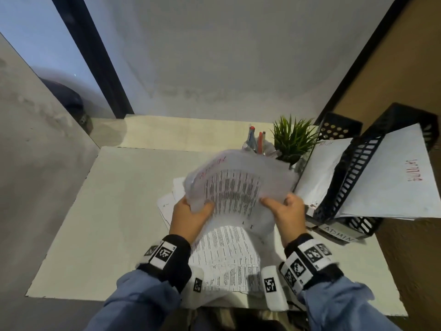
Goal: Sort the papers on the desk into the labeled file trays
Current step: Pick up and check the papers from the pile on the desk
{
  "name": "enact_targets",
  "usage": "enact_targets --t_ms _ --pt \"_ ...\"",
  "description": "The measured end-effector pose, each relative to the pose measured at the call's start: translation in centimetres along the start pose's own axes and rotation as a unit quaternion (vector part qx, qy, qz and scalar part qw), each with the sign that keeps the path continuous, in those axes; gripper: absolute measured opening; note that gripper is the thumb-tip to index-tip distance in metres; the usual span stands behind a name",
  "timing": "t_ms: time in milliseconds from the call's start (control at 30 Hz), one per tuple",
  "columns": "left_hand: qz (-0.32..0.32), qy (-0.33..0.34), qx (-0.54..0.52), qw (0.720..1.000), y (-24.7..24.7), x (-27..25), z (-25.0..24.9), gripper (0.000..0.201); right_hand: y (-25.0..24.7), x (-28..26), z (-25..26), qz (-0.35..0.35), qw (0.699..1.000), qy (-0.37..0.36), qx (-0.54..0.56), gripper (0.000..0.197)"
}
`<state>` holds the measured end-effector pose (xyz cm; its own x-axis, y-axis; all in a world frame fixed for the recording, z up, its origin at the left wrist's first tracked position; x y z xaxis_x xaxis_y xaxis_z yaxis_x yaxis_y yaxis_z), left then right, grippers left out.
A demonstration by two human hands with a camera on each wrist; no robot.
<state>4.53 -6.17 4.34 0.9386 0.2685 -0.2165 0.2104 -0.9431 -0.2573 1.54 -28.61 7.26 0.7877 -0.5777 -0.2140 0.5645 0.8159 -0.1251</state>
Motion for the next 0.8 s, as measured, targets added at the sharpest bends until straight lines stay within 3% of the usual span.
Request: enact_targets --t_ms 67,133,233,300,367,433,533,600,667,733,800 --pt "0.021 -0.033 0.031 0.999 0.6 -0.5 1.7 0.016 0.5 -0.4 -3.1 0.015 0.997 0.063 -0.048 0.018" --pt "0.03 -0.031 0.034 0.998 0.8 -0.7 1.7 0.01 0.6 -0.5 -4.3 0.013 0.993 0.077 -0.084 0.014" --pt "0.057 0.036 0.058 0.996 1.6 -0.4 -1.5 0.023 -0.4 0.3 -1.9 0.004 0.995 0.04 -0.086 0.01" --pt "0.088 0.081 0.066 0.991 2.7 -0.7 -4.7 0.035 -2.3 1.2 1.6 -0.015 0.998 -0.013 -0.056 0.02" --pt "0.112 0.139 0.068 0.982 4.3 -1.5 -8.6 0.037 -5.5 2.4 5.2 -0.042 0.996 -0.081 -0.019 0.01" --pt "0.123 0.199 0.076 0.969 6.0 -2.9 -12.4 0.037 -10.2 3.8 7.2 -0.12 0.983 -0.141 -0.014 0.035" --pt "0.139 0.288 0.075 0.945 9.2 -5.6 -16.8 0.044 -18.4 4.8 8.5 -0.32 0.926 -0.186 -0.073 0.063" --pt "0.141 0.326 0.069 0.932 11.2 -7.3 -18.8 0.047 -22.8 5.8 7.4 -0.396 0.897 -0.109 -0.164 0.08" --pt "0.147 0.366 0.074 0.916 13.7 -8.9 -20.0 0.03 -25.2 7.0 4.5 -0.367 0.903 0.038 -0.218 0.089" --pt "0.155 0.384 0.103 0.905 16.2 -10.4 -20.4 0.046 -25.7 7.4 2.3 -0.312 0.924 0.11 -0.194 0.066" --pt "0.157 0.391 0.123 0.898 18.4 -11.7 -20.6 0.063 -25.7 7.5 2.5 -0.297 0.938 0.066 -0.169 0.033"
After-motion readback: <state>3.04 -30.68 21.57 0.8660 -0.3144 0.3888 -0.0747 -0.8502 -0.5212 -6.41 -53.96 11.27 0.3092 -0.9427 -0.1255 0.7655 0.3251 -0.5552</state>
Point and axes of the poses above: each hand's wrist, its own x-axis towards the middle knuckle, its own y-axis out of the palm, z = x × y, the point moved 7 cm from there along x, towards the middle knuckle, and after that the axes turned 13 degrees about -z, right-handed, at the moved point
